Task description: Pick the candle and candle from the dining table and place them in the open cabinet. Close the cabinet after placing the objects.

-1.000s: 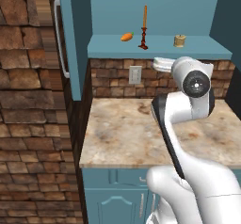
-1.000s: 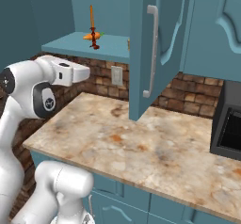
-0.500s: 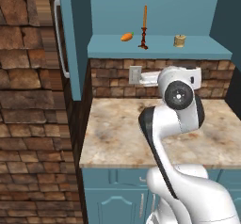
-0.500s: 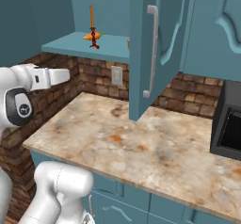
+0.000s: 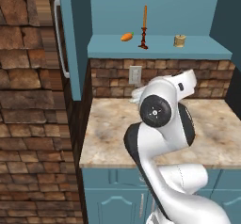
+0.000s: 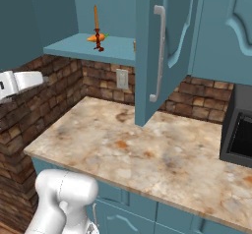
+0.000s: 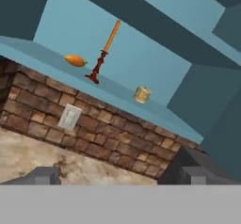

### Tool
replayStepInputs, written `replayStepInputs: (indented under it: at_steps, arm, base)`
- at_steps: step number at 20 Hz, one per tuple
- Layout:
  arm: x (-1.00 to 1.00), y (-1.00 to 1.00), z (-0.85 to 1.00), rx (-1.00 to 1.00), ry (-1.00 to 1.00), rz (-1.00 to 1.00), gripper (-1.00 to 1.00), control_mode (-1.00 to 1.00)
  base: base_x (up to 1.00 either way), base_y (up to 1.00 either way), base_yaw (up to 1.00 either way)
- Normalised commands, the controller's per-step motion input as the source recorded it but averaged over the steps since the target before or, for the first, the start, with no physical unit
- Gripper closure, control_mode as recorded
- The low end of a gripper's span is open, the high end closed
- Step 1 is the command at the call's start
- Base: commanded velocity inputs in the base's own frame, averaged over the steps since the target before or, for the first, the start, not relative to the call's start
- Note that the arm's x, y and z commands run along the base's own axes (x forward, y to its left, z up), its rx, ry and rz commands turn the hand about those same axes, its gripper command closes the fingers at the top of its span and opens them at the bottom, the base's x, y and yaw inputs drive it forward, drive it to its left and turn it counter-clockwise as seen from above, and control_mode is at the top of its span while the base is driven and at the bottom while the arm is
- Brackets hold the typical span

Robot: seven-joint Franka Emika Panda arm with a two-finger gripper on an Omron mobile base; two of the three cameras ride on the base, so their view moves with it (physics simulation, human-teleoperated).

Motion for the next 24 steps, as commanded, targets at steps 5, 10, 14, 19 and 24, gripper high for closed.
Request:
replayStepInputs:
  at_steps: [5,10,14,19,24]
  arm:
    - [-0.80,0.23,0.00,-0.14,0.18,0.00,-1.00,-1.00]
    - [-0.99,0.12,0.00,-0.04,0.03,0.00,-1.00,-1.00]
    - [-1.00,0.04,0.00,0.00,0.00,0.04,-1.00,-1.00]
    - [-0.78,0.29,0.24,-0.09,-0.06,0.08,-1.00,-1.00]
    - [-0.40,0.54,0.29,-0.08,-0.03,0.01,-1.00,-1.00]
  base:
    - [0.00,0.00,0.00]
    - [0.00,0.00,0.00]
    - [0.00,0.00,0.00]
    - [0.00,0.00,0.00]
    - [0.00,0.00,0.00]
